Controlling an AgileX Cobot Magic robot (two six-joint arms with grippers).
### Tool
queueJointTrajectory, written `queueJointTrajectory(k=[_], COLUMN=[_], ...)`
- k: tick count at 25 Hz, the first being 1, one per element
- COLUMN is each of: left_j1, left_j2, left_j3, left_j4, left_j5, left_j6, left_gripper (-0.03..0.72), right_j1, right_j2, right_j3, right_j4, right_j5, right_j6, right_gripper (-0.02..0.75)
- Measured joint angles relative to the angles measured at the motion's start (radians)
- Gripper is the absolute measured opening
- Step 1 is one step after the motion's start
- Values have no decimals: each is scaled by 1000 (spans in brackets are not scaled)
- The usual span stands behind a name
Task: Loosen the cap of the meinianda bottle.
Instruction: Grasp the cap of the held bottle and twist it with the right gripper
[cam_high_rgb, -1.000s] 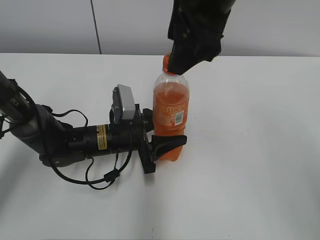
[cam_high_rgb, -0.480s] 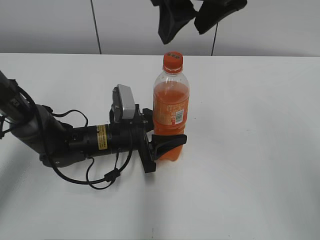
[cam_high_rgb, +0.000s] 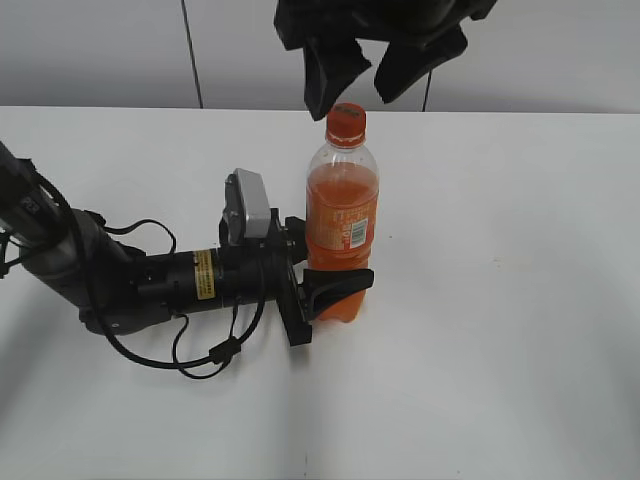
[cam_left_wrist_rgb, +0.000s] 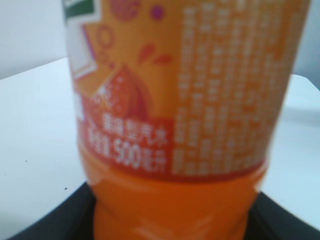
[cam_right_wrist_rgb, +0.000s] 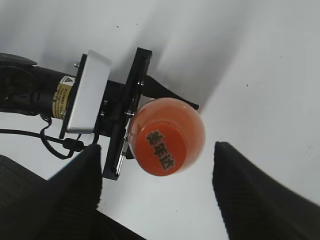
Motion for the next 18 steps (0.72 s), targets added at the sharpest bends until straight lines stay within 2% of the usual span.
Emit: queueJointTrajectory(k=[6,13,16,18], left_j1=[0,0,0,0], left_j2=[0,0,0,0], left_j3=[0,0,0,0], left_j4=[0,0,0,0], left_j5=[0,0,0,0], left_j6=[-1,-1,-1,-1], left_gripper=[395,395,395,395], right_j1=[0,0,0,0], right_j2=[27,50,50,50], right_j3=[0,0,0,0], right_j4=[-1,-1,-1,-3], right_j5=[-1,0,0,-1], right_j6=[-8,-17,-33,-44], right_gripper=[512,424,352,266])
